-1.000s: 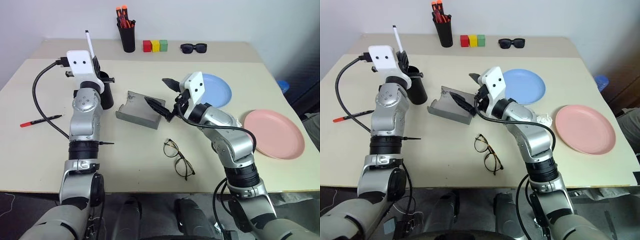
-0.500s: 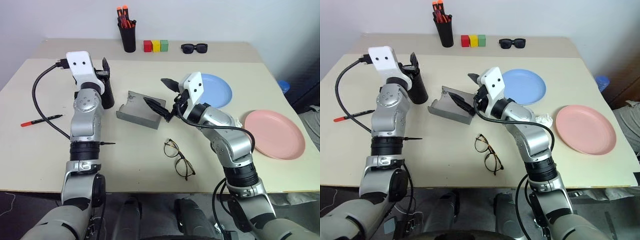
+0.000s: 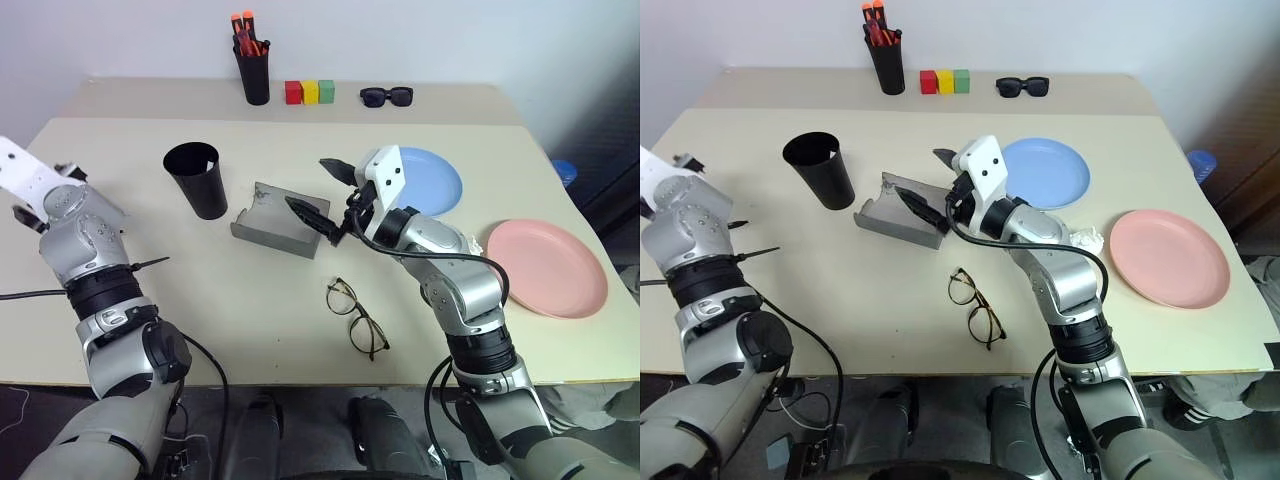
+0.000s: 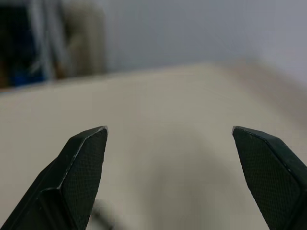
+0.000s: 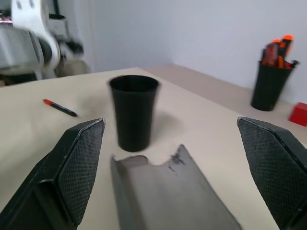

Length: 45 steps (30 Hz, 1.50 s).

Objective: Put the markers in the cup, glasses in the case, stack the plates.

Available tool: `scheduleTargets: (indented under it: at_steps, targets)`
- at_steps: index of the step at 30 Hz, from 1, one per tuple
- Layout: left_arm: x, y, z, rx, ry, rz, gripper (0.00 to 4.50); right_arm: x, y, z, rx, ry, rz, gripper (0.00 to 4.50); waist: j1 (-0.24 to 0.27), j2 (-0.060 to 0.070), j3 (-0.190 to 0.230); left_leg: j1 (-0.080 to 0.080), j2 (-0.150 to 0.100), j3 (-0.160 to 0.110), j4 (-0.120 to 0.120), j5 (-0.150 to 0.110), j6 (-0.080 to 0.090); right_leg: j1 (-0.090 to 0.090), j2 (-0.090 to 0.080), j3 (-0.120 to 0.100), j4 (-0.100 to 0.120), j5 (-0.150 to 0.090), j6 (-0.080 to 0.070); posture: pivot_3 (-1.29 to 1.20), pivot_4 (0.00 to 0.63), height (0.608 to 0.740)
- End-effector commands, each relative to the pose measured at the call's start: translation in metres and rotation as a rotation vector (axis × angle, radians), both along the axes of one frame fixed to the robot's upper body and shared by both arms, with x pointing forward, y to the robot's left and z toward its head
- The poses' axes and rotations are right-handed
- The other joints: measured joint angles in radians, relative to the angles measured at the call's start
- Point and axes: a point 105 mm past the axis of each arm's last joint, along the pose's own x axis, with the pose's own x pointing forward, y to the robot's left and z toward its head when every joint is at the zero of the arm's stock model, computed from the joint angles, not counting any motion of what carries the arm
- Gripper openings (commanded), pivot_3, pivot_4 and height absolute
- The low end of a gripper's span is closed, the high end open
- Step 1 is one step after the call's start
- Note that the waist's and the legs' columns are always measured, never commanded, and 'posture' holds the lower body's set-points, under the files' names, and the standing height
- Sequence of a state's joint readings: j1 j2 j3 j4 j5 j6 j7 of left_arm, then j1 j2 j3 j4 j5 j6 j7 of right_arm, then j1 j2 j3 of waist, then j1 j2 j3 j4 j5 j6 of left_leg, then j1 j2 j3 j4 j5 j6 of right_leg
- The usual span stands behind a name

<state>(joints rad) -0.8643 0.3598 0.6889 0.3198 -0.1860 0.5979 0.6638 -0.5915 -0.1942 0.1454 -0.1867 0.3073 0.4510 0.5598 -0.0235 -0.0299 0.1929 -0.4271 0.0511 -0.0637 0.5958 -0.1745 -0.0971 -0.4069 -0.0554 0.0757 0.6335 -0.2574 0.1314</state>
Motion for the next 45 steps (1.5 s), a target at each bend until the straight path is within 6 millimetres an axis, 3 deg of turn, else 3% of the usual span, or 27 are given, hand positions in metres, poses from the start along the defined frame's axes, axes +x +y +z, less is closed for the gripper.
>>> scheduleTargets:
  at_steps: [1, 5, 11, 25, 28, 35, 41, 44, 45]
  targets:
    - [-0.012, 0.006, -0.006, -0.064, 0.033, 0.062, 4.28, -0.002, 0.004, 0.012, 0.016, -0.042, 0.025, 4.5, 0.004, 0.0, 0.0, 0.0, 0.0, 0.0, 0.0, 0.0, 0.0, 0.0, 0.0, 0.0, 0.0, 0.0, 0.0, 0.0, 0.15, 0.74]
    - [-0.012, 0.001, -0.03, -0.193, 0.123, 0.075, 4.28, -0.001, 0.006, 0.011, 0.011, -0.045, 0.038, 4.5, 0.004, 0.0, 0.0, 0.0, 0.0, 0.0, 0.0, 0.0, -0.001, 0.0, 0.0, 0.0, 0.0, 0.0, 0.0, 0.0, 0.15, 0.74]
    - [-0.002, -0.015, -0.049, -0.31, 0.241, 0.038, 4.28, -0.002, 0.006, 0.009, 0.001, -0.046, 0.04, 4.5, 0.006, 0.0, 0.0, 0.0, 0.0, 0.0, 0.0, 0.0, -0.001, 0.0, 0.0, -0.001, 0.0, 0.0, 0.0, 0.0, 0.15, 0.74]
    - [0.014, -0.013, -0.051, -0.413, 0.208, 0.053, 4.28, -0.005, 0.004, 0.003, -0.009, -0.038, 0.03, 4.5, 0.004, 0.0, 0.0, 0.0, 0.0, 0.0, -0.002, 0.001, -0.002, -0.001, 0.0, -0.001, 0.0, 0.0, 0.0, 0.0, 0.15, 0.74]
    - [0.012, -0.009, -0.051, -0.419, 0.211, 0.079, 3.39, -0.005, 0.005, 0.003, -0.009, -0.039, 0.031, 4.5, 0.003, 0.0, 0.0, 0.0, 0.0, 0.0, -0.002, 0.001, -0.002, -0.001, 0.0, -0.001, 0.0, 0.0, 0.0, 0.0, 0.15, 0.74]
    - [0.01, -0.003, -0.05, -0.412, 0.207, 0.099, 0.01, -0.005, 0.005, 0.003, -0.008, -0.04, 0.03, 4.5, 0.004, 0.0, 0.0, 0.0, 0.0, 0.0, -0.003, 0.001, -0.003, -0.001, 0.0, -0.001, 0.0, 0.0, 0.0, 0.0, 0.15, 0.74]
    - [0.009, 0.004, -0.04, -0.285, 0.166, 0.112, 0.01, -0.004, 0.005, 0.003, -0.007, -0.04, 0.028, 4.5, 0.005, 0.0, 0.0, 0.0, 0.0, 0.0, -0.003, 0.001, -0.003, -0.001, 0.0, -0.001, 0.0, 0.0, 0.0, 0.0, 0.15, 0.74]
    - [0.011, 0.009, -0.014, -0.062, 0.126, 0.087, 0.01, -0.005, 0.004, 0.002, -0.007, -0.038, 0.029, 4.5, 0.005, 0.0, 0.0, 0.0, 0.0, 0.0, -0.003, 0.001, -0.003, -0.001, 0.0, -0.001, 0.0, 0.0, 0.0, 0.0, 0.15, 0.74]
    - [0.014, 0.008, 0.007, 0.072, 0.064, 0.06, 0.01, -0.005, 0.004, 0.002, -0.007, -0.037, 0.029, 4.5, 0.005, 0.0, 0.0, 0.0, 0.0, 0.0, -0.004, 0.001, -0.003, -0.001, 0.0, -0.001, 0.0, 0.0, 0.0, 0.0, 0.15, 0.74]
